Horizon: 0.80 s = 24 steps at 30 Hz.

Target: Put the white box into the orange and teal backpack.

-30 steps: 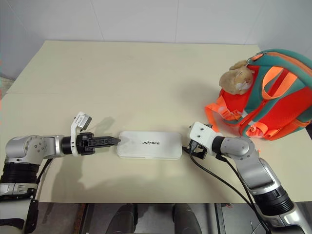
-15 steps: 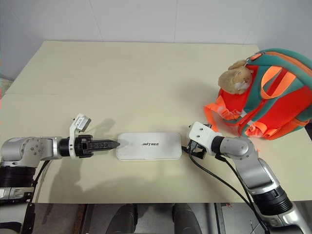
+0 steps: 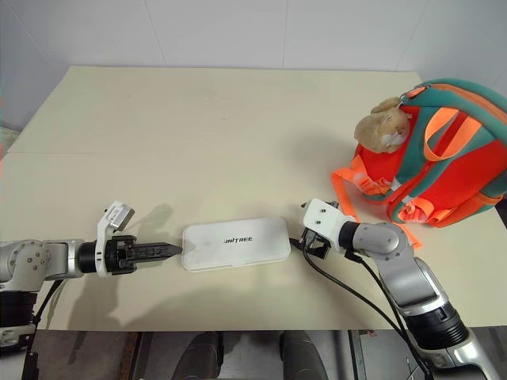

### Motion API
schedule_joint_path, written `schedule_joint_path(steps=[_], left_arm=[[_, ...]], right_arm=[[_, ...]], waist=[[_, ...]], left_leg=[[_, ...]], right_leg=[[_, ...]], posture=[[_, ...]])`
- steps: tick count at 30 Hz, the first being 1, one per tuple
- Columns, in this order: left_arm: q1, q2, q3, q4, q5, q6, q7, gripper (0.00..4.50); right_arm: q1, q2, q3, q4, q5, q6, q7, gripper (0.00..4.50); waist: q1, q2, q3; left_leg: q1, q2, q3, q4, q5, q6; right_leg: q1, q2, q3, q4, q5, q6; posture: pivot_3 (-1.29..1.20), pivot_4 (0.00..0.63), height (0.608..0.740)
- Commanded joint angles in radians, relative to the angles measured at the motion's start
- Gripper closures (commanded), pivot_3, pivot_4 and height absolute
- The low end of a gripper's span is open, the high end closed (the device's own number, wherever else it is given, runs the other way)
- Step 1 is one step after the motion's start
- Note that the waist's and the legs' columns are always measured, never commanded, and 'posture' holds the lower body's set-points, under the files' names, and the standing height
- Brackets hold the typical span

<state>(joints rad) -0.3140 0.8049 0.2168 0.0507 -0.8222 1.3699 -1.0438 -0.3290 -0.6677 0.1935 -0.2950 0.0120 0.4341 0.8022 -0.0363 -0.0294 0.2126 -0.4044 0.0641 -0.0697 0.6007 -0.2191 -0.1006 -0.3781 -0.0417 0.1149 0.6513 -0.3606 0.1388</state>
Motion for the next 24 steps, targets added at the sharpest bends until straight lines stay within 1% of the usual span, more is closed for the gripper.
schedule_joint_path(steps=[1, 3, 10, 14, 18, 24], left_arm=[[0.021, 0.004, 0.029, -0.032, -0.034, 0.017, 0.016, 0.06], [0.026, -0.006, 0.031, -0.047, -0.050, 0.027, 0.027, 0.06], [0.024, -0.091, 0.032, -0.086, -0.098, 0.059, 0.079, 0.06], [-0.009, -0.158, 0.050, -0.055, -0.126, 0.065, 0.115, 0.06], [-0.025, -0.202, 0.069, -0.030, -0.133, 0.065, 0.147, 0.06], [-0.041, -0.215, 0.079, -0.012, -0.135, 0.053, 0.161, 0.06]], right_arm=[[-0.010, 0.004, 0.001, -0.011, 0.008, -0.016, 0.009, 0.00], [-0.009, 0.003, 0.000, -0.010, 0.008, -0.017, 0.010, 0.00], [-0.011, 0.000, -0.002, -0.010, 0.008, -0.015, 0.016, 0.00], [-0.010, 0.000, -0.003, -0.012, 0.008, -0.011, 0.019, 0.00], [-0.005, -0.004, -0.008, -0.017, 0.009, -0.009, 0.020, 0.00], [0.002, -0.009, -0.015, -0.024, 0.009, -0.002, 0.019, 0.00]], waist=[[0.001, 0.000, 0.000], [0.002, 0.000, 0.000], [0.004, 0.000, 0.000], [0.005, 0.000, 0.000], [0.006, 0.000, 0.000], [0.006, 0.000, 0.000]], left_leg=[[0.000, 0.000, 0.000, 0.000, 0.000, 0.000], [0.000, 0.000, 0.000, -0.001, 0.000, 0.000], [0.000, 0.000, 0.000, -0.001, 0.000, 0.000], [0.000, 0.000, 0.000, -0.001, 0.000, 0.000], [0.000, 0.000, 0.000, 0.000, 0.000, 0.000], [0.000, 0.000, 0.000, 0.000, 0.000, 0.000]], right_leg=[[0.000, 0.000, 0.000, 0.000, 0.000, 0.000], [0.000, 0.000, 0.000, 0.000, 0.000, 0.000], [0.000, 0.000, 0.000, 0.000, 0.000, 0.000], [0.000, -0.001, 0.000, -0.001, 0.000, 0.000], [0.000, 0.000, 0.000, 0.000, 0.000, 0.000], [0.000, -0.001, 0.000, 0.000, 0.000, 0.000]], posture=[[0.00, 0.150, 0.740], [0.00, 0.150, 0.740], [0.00, 0.150, 0.740], [0.00, 0.150, 0.740], [0.00, 0.150, 0.740], [0.00, 0.150, 0.740]])
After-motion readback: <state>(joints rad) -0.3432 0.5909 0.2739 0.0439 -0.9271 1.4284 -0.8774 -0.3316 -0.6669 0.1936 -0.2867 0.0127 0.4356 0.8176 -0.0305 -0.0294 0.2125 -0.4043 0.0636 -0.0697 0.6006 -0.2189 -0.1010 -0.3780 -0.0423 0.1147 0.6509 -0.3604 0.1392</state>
